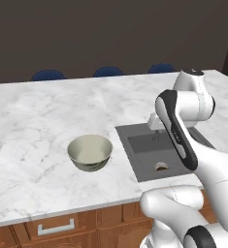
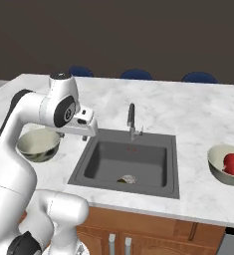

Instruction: Pick the onions from the cabinet and place them in one bowl. Pick the avocado from the sink and place it in the other bowl.

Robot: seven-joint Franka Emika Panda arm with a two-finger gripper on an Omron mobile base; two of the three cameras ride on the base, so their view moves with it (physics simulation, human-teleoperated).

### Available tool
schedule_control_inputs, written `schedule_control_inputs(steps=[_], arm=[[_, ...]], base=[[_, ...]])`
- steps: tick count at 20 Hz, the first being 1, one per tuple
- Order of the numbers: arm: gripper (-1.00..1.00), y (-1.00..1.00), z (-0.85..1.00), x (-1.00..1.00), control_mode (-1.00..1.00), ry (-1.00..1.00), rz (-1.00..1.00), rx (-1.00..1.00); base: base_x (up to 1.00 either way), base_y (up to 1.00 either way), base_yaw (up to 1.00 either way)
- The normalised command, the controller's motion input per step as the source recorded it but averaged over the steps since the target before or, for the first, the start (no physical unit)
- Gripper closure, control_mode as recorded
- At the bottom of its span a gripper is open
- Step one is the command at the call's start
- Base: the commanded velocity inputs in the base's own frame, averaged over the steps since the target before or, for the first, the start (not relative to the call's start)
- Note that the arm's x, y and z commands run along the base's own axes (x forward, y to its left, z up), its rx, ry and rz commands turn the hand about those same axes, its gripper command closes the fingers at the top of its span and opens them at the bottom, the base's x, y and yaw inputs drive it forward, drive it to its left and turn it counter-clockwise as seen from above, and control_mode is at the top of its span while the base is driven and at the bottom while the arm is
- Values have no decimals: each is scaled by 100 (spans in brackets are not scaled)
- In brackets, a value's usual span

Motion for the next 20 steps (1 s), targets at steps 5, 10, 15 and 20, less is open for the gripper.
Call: schedule_control_inputs(steps=[5, 10, 15, 20], arm=[[-100, 0, 0, 12, -100, 0, 0, 0], [-100, 0, 0, 18, -100, 0, 0, 0], [-100, 0, -2, 32, -100, 0, 0, 0], [-100, -2, -6, 23, -100, 0, 0, 0]], base=[[0, 0, 0], [0, 0, 0], [0, 0, 0], [0, 0, 0]])
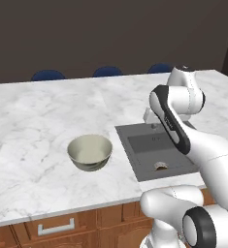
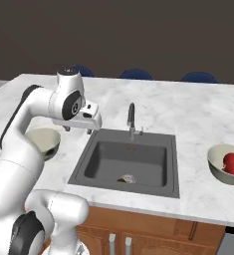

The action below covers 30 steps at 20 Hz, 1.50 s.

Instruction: Pick the onions from the cabinet and place them in one bowl. Pick the avocado from the sink and place it in the other bowl.

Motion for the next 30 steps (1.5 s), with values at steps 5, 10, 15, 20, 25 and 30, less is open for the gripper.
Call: schedule_control_inputs(steps=[5, 10, 15, 20, 25, 30], arm=[[-100, -2, -10, 18, -100, 0, 0, 0], [-100, -10, -14, 17, -100, 0, 0, 0], [-100, -18, -17, 14, -100, 0, 0, 0], [-100, -23, -16, 6, -100, 0, 0, -2], [-100, -21, -20, 5, -100, 0, 0, -7], [-100, -24, -16, 7, -100, 0, 0, -2]], base=[[0, 0, 0], [0, 0, 0], [0, 0, 0], [0, 0, 0], [0, 0, 0], [0, 0, 0]])
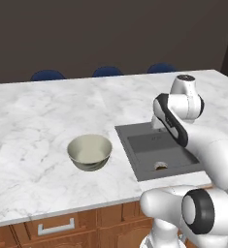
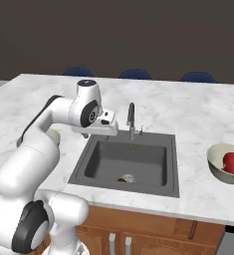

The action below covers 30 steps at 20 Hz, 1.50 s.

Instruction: Pick the onions from the cabinet and place them in one bowl. Pick the avocado from the sink and place it in the other bowl.

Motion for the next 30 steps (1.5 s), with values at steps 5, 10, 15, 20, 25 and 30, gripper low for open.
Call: schedule_control_inputs(steps=[5, 10, 15, 20, 25, 30], arm=[[-100, -19, -10, 5, -100, 0, 0, 0], [-100, -17, -9, 6, -100, 1, 0, 0], [-100, -20, -29, 4, -100, 0, 0, 0], [-100, -8, -31, 7, -100, 0, 0, 0], [-100, -6, -23, 0, -100, 0, 0, 0], [-100, -5, -24, 0, -100, 0, 0, 0]], base=[[0, 0, 0], [0, 0, 0], [0, 0, 0], [0, 0, 0], [0, 0, 0], [0, 0, 0]])
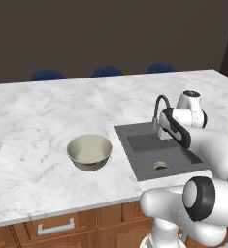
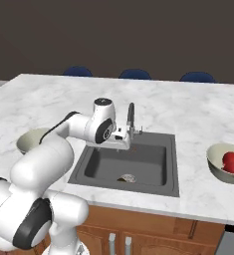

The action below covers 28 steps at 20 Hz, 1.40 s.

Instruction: Pick the onions from the cabinet and place them in one bowl. Pick the avocado from the sink and place it in the other bowl.

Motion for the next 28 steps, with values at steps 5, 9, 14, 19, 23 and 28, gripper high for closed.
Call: schedule_control_inputs(steps=[5, 9, 14, 19, 23, 28], arm=[[-100, -5, -24, 3, -100, 0, 0, 0], [-100, -6, -15, 12, -100, 0, 0, 0], [-100, -7, -9, 16, -100, 2, 0, 0], [-100, -4, -12, 25, -100, 4, 0, 0], [-100, -2, -7, 23, -100, 6, 0, 0], [-100, -3, -10, 8, -100, 6, 0, 0]], base=[[0, 0, 0], [0, 0, 0], [0, 0, 0], [0, 0, 0], [0, 0, 0], [0, 0, 0]])
